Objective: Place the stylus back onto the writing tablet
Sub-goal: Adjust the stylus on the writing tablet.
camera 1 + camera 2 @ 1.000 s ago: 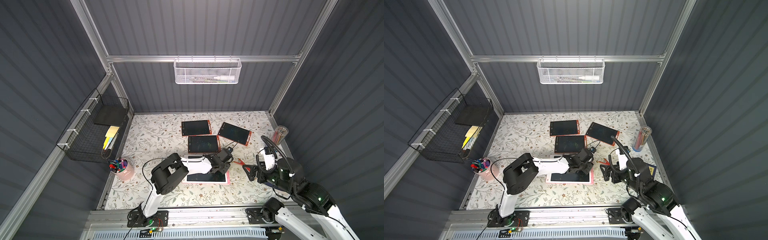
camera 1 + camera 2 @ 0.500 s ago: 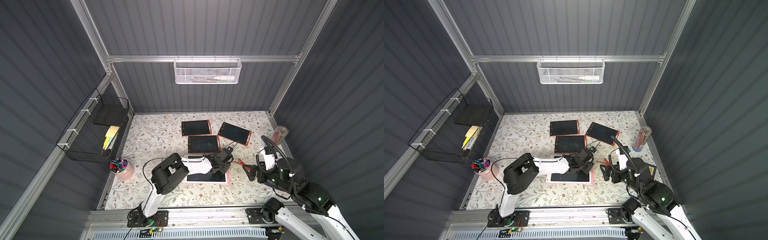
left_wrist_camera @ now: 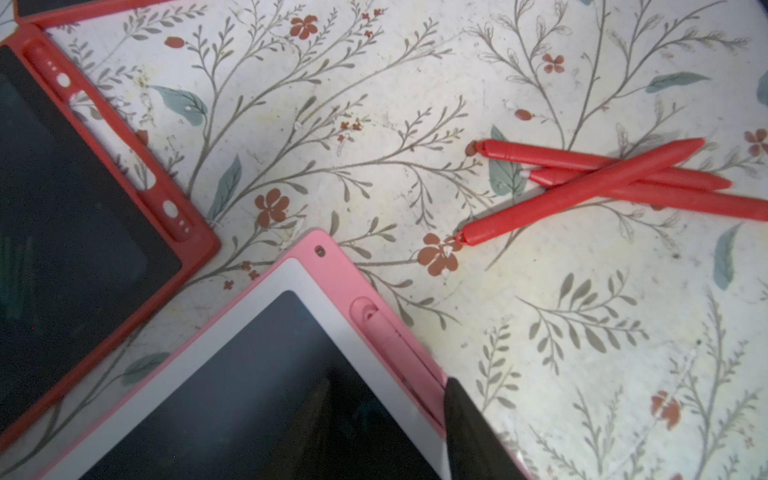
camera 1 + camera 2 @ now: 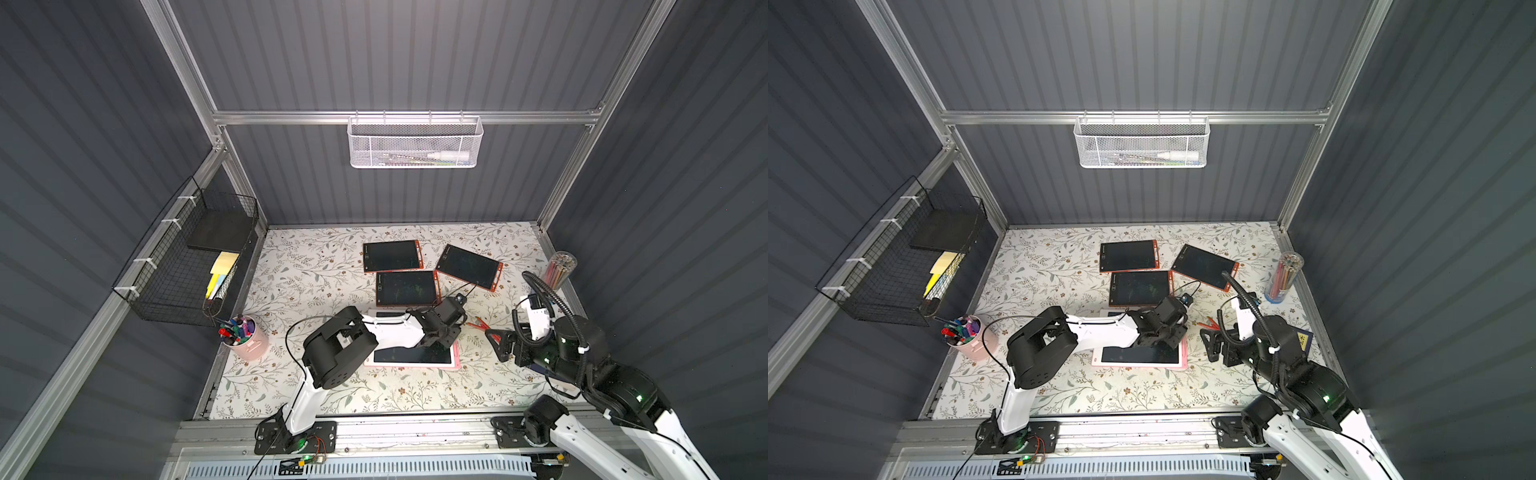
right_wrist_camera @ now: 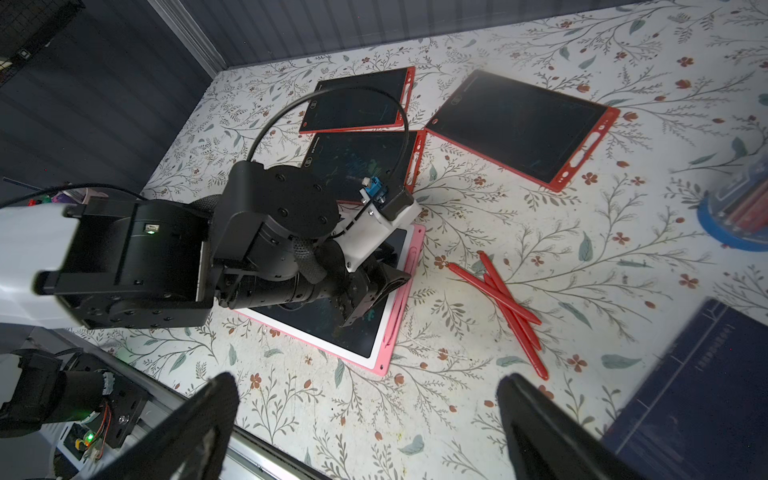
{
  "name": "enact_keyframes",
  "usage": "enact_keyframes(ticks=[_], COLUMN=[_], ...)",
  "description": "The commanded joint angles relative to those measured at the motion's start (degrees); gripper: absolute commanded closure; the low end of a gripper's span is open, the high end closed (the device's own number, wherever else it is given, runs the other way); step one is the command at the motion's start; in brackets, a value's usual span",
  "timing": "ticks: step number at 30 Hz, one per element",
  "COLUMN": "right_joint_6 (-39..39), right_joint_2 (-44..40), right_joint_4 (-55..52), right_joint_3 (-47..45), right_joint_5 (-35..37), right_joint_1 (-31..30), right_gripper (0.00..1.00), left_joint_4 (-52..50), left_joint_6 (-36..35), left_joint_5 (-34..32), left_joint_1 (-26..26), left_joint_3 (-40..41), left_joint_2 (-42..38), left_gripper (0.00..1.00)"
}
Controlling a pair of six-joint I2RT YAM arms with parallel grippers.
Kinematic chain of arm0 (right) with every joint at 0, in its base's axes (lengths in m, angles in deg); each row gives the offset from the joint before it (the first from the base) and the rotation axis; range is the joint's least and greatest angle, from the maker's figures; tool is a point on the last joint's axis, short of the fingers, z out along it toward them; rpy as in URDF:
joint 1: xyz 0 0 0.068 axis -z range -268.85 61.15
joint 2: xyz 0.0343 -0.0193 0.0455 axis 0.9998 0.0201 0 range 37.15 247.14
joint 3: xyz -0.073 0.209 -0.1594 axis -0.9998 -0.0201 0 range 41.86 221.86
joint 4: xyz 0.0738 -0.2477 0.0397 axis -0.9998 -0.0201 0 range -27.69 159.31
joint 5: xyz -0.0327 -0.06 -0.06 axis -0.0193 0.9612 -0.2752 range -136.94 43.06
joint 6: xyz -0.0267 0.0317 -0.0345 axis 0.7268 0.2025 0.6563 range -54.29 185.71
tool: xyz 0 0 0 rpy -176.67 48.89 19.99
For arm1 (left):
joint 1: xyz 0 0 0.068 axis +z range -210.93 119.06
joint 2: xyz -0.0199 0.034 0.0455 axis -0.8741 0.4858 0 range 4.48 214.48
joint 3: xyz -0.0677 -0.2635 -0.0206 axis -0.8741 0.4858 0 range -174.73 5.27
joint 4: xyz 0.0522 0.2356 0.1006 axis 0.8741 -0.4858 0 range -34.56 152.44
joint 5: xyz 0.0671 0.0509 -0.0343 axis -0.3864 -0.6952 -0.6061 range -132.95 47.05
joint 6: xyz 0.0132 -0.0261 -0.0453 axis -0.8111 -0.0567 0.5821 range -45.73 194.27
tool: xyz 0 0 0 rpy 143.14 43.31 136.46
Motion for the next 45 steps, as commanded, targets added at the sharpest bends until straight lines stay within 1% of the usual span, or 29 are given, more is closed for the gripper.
enact_keyframes(ticks=[1, 8, 16, 18, 20, 23, 26, 30, 35, 45], right_joint_6=[-0.32, -0.40, -0.50, -0.46, -0.50, -0.48, -0.48, -0.50, -0.39, -0.22], right_joint_2=[-0.38, -0.43, -0.51, -0.52, -0.46, -0.43, -0.60, -0.96, -0.91, -0.96], right_joint_4=[-0.33, -0.25, -0.39, -0.38, -0.42, -0.42, -0.43, -0.40, -0.28, -0.11], right_joint_3=[-0.69, -0.69, -0.69, -0.78, -0.78, -0.78, -0.69, -0.78, -0.78, -0.78], right_joint_5=[0.99, 1.20, 1.47, 1.41, 1.47, 1.44, 1.47, 1.34, 0.87, 0.59], right_joint_1=[-0.05, -0.06, -0.05, -0.06, -0.14, -0.08, -0.05, -0.08, -0.08, -0.03], right_gripper=[0.01, 0.01, 0.01, 0.01, 0.01, 0.01, 0.01, 0.01, 0.01, 0.01], left_joint_4=[-4.65, -7.10, -8.27, -7.22, -6.14, -5.81, -5.31, -4.20, -4.65, -7.30], left_joint_6=[-1.14, 0.00, 1.13, 2.43, 2.75, 2.97, 2.91, 2.90, 2.05, 0.50], left_joint_5=[-0.56, -3.91, -5.55, -5.75, -4.47, 0.11, 1.66, 2.80, 3.39, 1.29], left_joint_1=[-0.41, -0.44, -0.77, -0.75, -0.72, -0.72, -0.71, -0.19, 0.43, 0.45], left_joint_3=[0.14, -0.91, -0.46, -0.49, -0.93, -3.50, -6.43, -7.93, -6.89, -2.25], left_joint_2=[2.94, 4.50, 5.02, 4.56, 3.76, 3.14, 3.12, 1.72, -0.67, -4.58], left_gripper=[0.53, 0.53, 0.53, 0.54, 0.55, 0.56, 0.56, 0.55, 0.55, 0.52])
